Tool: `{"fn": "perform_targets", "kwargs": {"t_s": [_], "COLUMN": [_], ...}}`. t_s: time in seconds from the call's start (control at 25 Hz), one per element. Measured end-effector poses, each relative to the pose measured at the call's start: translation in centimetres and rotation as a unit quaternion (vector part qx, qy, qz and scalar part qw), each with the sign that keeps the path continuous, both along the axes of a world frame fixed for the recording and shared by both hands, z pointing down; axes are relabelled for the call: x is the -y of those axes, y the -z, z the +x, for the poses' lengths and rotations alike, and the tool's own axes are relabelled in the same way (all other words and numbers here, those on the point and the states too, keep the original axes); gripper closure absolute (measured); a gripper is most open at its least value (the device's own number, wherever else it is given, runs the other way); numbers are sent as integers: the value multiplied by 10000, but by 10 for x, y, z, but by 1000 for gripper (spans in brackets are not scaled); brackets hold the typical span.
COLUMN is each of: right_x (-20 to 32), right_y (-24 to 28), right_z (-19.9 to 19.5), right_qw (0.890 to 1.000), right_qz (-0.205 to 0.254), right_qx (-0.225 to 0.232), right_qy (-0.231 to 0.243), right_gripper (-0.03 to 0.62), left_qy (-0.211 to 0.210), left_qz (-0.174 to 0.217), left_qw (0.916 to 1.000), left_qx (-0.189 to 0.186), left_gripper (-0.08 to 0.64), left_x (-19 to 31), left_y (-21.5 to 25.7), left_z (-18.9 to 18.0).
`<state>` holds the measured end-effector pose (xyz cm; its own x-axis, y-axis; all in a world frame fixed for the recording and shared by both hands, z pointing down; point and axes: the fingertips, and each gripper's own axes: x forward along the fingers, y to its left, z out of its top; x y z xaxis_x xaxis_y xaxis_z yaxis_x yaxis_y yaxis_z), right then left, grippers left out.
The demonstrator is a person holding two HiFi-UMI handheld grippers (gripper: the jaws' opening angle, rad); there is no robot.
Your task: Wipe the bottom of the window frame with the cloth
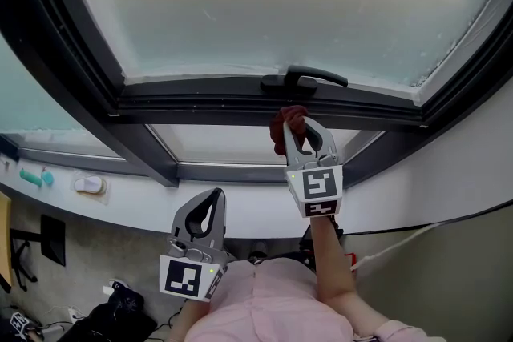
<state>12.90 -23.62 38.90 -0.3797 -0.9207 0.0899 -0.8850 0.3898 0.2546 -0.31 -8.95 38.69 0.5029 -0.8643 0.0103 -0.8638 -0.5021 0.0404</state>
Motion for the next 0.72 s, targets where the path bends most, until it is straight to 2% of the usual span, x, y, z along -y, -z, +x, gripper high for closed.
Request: {"fn": "perform_targets", "kwargs": {"t_s": [0.36, 0.72], "right_x": [0, -1], "right_y": [-1, -2], "right_z": [3, 26], "right_qw": [9999, 9999], "right_qz": [-75, -107], "right_qx": [-3, 4], "right_qy": [104, -116], "right_gripper": [528, 528], "left_qy": [46, 22], "left_qz": [4, 25], "left_qw": [10000, 10000], "left_qx": [-12, 5], "left_gripper": [561, 561], "left_x": [-3, -6], "left_y": [0, 1], "left_z": [2, 8]}}
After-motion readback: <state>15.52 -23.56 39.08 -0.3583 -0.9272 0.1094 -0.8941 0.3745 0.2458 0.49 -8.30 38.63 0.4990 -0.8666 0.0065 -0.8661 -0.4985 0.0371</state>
